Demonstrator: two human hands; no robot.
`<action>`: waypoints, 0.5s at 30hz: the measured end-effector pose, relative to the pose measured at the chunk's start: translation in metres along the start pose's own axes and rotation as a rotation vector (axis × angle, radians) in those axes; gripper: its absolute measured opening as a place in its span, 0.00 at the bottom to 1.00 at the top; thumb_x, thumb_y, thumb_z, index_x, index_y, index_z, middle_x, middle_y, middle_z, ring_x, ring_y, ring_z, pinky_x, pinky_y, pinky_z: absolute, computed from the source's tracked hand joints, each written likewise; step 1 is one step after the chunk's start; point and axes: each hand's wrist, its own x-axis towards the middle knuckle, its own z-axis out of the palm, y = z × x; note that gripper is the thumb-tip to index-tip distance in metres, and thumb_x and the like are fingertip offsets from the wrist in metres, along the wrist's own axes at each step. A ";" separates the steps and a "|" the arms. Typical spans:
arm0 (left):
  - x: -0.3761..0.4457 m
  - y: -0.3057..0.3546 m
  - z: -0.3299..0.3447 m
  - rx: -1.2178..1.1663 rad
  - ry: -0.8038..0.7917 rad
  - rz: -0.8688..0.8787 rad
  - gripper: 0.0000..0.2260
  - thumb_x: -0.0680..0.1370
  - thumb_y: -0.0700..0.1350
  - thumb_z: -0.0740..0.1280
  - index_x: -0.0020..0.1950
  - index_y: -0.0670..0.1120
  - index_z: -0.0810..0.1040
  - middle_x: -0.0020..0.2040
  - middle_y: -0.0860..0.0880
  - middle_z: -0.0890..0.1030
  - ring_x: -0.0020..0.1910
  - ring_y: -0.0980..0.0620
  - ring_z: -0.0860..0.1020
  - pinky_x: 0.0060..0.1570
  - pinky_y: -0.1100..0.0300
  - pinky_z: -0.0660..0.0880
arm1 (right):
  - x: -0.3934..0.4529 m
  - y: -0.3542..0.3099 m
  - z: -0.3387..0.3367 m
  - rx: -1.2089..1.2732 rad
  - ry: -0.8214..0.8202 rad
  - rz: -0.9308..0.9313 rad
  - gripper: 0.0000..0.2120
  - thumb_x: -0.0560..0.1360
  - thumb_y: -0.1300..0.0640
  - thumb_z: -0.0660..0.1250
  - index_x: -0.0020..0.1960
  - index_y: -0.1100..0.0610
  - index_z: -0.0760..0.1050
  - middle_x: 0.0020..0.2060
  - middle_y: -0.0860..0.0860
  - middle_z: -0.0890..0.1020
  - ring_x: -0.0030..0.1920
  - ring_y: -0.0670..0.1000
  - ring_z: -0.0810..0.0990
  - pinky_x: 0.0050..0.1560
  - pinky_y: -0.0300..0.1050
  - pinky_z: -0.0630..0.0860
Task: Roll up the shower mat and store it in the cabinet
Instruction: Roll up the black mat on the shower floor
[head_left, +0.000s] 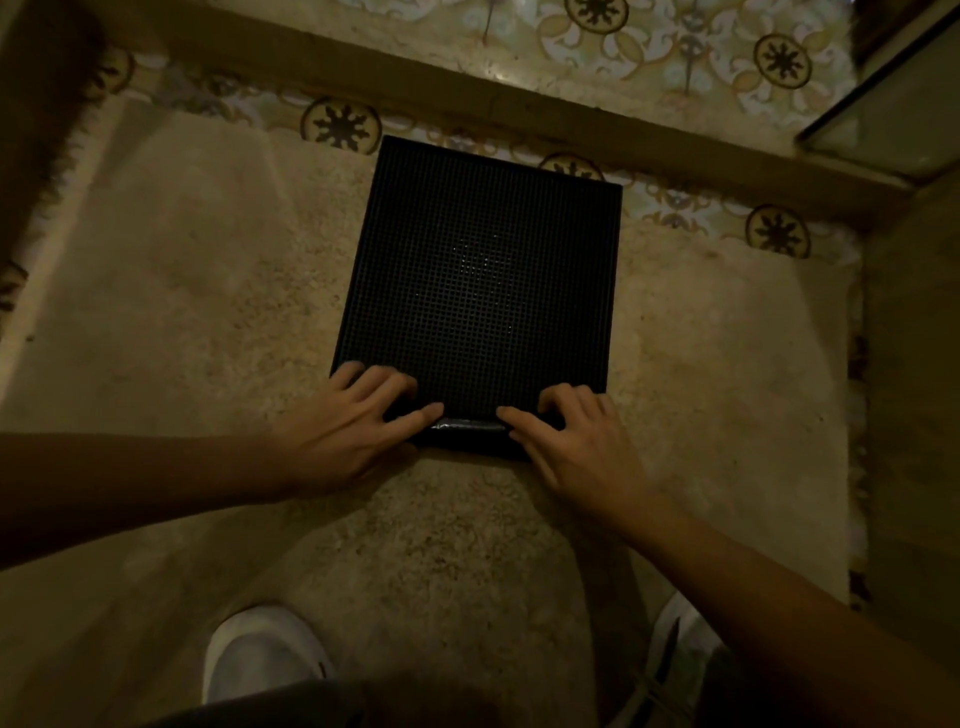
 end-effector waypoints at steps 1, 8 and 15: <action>0.002 0.000 -0.003 0.005 -0.001 -0.002 0.23 0.80 0.52 0.56 0.73 0.45 0.67 0.59 0.37 0.73 0.53 0.40 0.72 0.47 0.46 0.74 | 0.000 -0.001 0.000 -0.009 0.017 0.008 0.19 0.83 0.46 0.54 0.69 0.50 0.75 0.49 0.56 0.75 0.46 0.56 0.72 0.45 0.52 0.70; 0.017 -0.012 -0.019 -0.082 -0.042 0.090 0.23 0.80 0.50 0.63 0.73 0.42 0.68 0.57 0.41 0.75 0.50 0.43 0.74 0.45 0.50 0.74 | -0.002 -0.023 0.006 -0.050 0.049 0.140 0.19 0.80 0.55 0.59 0.71 0.53 0.71 0.52 0.53 0.78 0.49 0.57 0.74 0.47 0.53 0.71; 0.028 -0.018 -0.027 -0.125 -0.053 0.092 0.20 0.83 0.53 0.51 0.71 0.46 0.66 0.60 0.44 0.73 0.51 0.46 0.71 0.48 0.50 0.74 | -0.009 -0.019 0.004 0.044 -0.009 0.188 0.27 0.80 0.38 0.56 0.68 0.55 0.72 0.55 0.56 0.74 0.53 0.55 0.72 0.51 0.52 0.72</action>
